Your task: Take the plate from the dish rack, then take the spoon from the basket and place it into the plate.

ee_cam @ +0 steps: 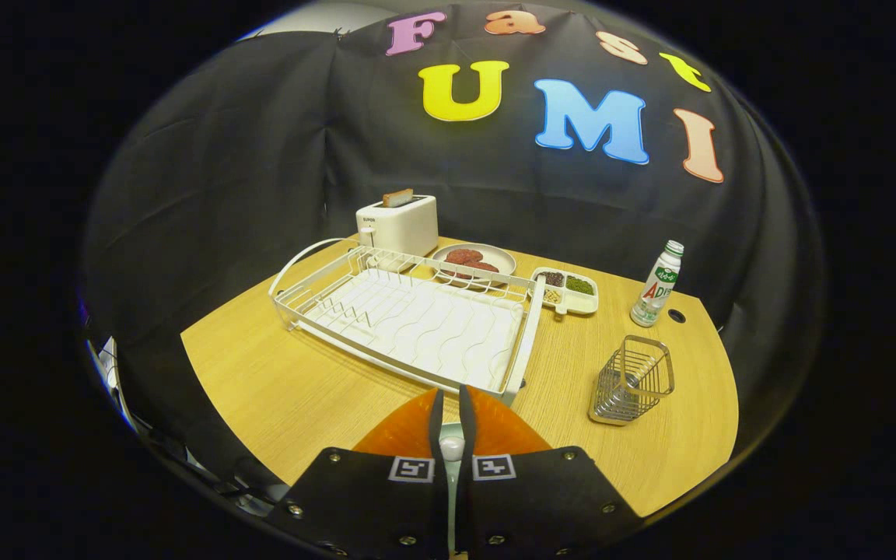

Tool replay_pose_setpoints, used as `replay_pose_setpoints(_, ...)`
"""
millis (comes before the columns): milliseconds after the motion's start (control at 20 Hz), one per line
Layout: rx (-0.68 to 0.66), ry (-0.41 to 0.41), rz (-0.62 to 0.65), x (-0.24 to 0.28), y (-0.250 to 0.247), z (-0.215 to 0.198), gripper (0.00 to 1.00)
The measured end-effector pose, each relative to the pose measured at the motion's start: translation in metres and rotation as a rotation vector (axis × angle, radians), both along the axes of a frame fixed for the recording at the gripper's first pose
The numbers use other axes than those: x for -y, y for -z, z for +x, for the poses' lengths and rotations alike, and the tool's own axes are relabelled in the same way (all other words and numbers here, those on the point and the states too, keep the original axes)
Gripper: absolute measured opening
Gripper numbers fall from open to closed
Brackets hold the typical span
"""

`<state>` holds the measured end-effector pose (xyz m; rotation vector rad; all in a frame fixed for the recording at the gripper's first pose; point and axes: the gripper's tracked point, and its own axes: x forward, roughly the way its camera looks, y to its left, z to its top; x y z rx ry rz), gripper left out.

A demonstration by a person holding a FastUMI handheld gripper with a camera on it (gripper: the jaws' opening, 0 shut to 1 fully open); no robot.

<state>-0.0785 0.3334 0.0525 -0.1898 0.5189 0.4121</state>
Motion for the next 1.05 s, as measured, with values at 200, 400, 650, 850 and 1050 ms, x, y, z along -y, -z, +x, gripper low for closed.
replay_pose_setpoints(200, -0.006, -0.014, 0.012, -0.005, 0.000, 0.000, 0.14)
replay_pose_setpoints(400, 0.065, 0.006, 0.022, 0.009, -0.024, 0.006, 0.64)
replay_pose_setpoints(650, 0.217, 0.095, 0.062, 0.061, -0.082, 0.021, 0.64)
replay_pose_setpoints(850, 0.368, 0.238, 0.107, 0.126, -0.152, 0.026, 0.64)
replay_pose_setpoints(1050, 0.511, 0.308, 0.228, 0.168, -0.215, 0.020, 0.65)
